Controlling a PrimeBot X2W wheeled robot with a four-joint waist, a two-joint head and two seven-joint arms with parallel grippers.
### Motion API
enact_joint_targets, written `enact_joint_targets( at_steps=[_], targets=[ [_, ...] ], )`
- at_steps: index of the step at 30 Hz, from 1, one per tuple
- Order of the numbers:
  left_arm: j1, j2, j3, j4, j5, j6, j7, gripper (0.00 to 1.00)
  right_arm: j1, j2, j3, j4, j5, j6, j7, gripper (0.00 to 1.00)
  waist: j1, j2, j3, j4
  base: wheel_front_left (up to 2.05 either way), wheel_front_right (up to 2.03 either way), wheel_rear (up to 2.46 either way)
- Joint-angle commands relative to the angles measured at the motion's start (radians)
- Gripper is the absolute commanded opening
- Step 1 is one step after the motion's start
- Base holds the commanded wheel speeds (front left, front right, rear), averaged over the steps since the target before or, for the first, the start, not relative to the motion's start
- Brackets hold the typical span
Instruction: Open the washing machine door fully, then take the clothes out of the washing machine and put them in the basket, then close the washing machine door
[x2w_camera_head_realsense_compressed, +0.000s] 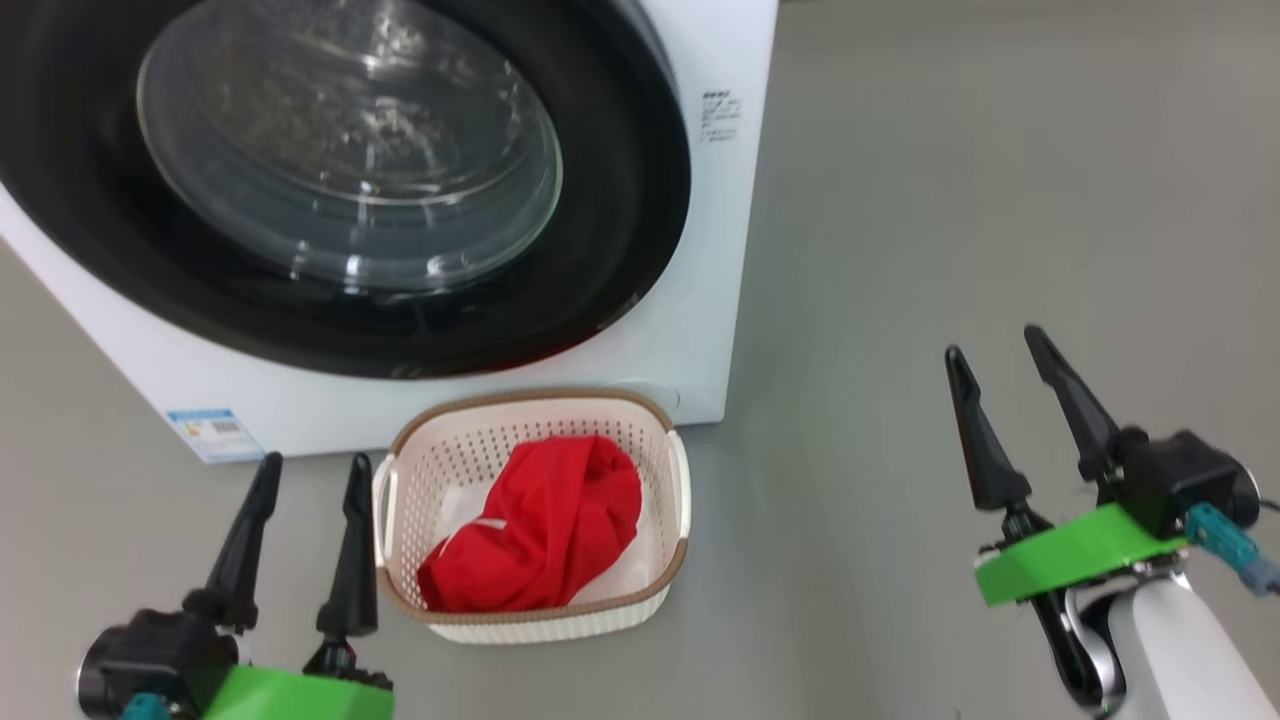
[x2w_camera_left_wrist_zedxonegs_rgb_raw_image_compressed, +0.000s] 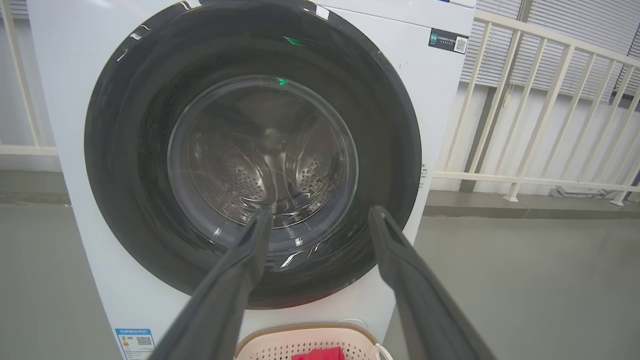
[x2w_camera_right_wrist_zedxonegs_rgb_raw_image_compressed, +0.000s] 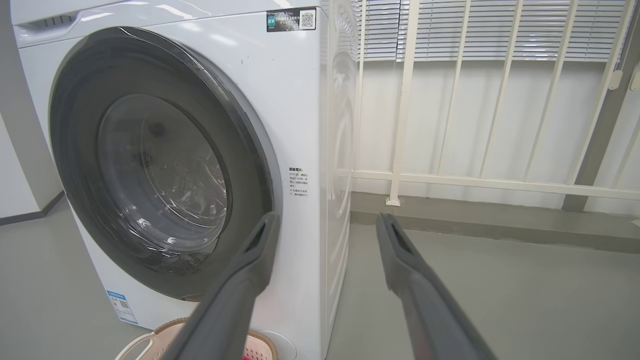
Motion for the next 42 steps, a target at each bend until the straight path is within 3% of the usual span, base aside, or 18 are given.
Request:
enact_joint_targets(
  at_steps=[1, 16, 25, 26, 33, 38, 42],
  targets=[
    [0.004, 0.024, 0.029, -0.025, 0.034, -0.003, -0.008, 1.0, 0.025, 0.002, 0.009, -0.043, -0.01, -0.001, -0.005, 1.0, 0.0, 0.0, -0.047, -0.028, 0.0, 0.0, 0.0],
    [0.103, 0.019, 0.034, -0.073, 0.067, -0.005, -0.008, 1.0, 0.227, 0.006, -0.063, -0.184, -0.015, -0.001, -0.005, 1.0, 0.0, 0.0, -0.088, -0.016, 0.0, 0.0, 0.0],
    [0.112, 0.016, 0.026, -0.075, 0.08, -0.005, -0.008, 1.0, 0.251, 0.003, -0.066, -0.198, -0.023, -0.001, -0.005, 1.0, 0.0, 0.0, -0.095, -0.009, 0.0, 0.0, 0.0],
    [0.123, 0.008, -0.005, -0.046, 0.068, 0.0, 0.0, 0.0, 0.264, 0.013, -0.086, -0.168, -0.01, 0.0, 0.0, 0.0, 0.0, 0.0, -0.095, -0.009, 0.0, 0.0, 0.0],
    [0.141, -0.006, -0.008, 0.023, 0.044, 0.0, 0.014, 0.0, 0.29, 0.032, -0.082, -0.1, 0.014, 0.0, 0.007, 0.0, 0.0001, 0.0, -0.095, -0.008, 0.0, 0.0, 0.0],
    [0.136, -0.005, -0.004, 0.028, -0.013, -0.001, 0.028, 0.0, 0.285, 0.032, -0.084, -0.097, 0.07, 0.0, 0.021, 0.0, 0.0023, 0.0, -0.096, -0.007, 0.0, 0.0, 0.0],
    [0.131, -0.005, -0.002, 0.033, -0.059, -0.001, 0.04, 0.0, 0.28, 0.032, -0.086, -0.094, 0.114, 0.0, 0.032, 0.0, 0.0002, 0.0, -0.094, -0.006, 0.0, 0.0, 0.0]
  ],
)
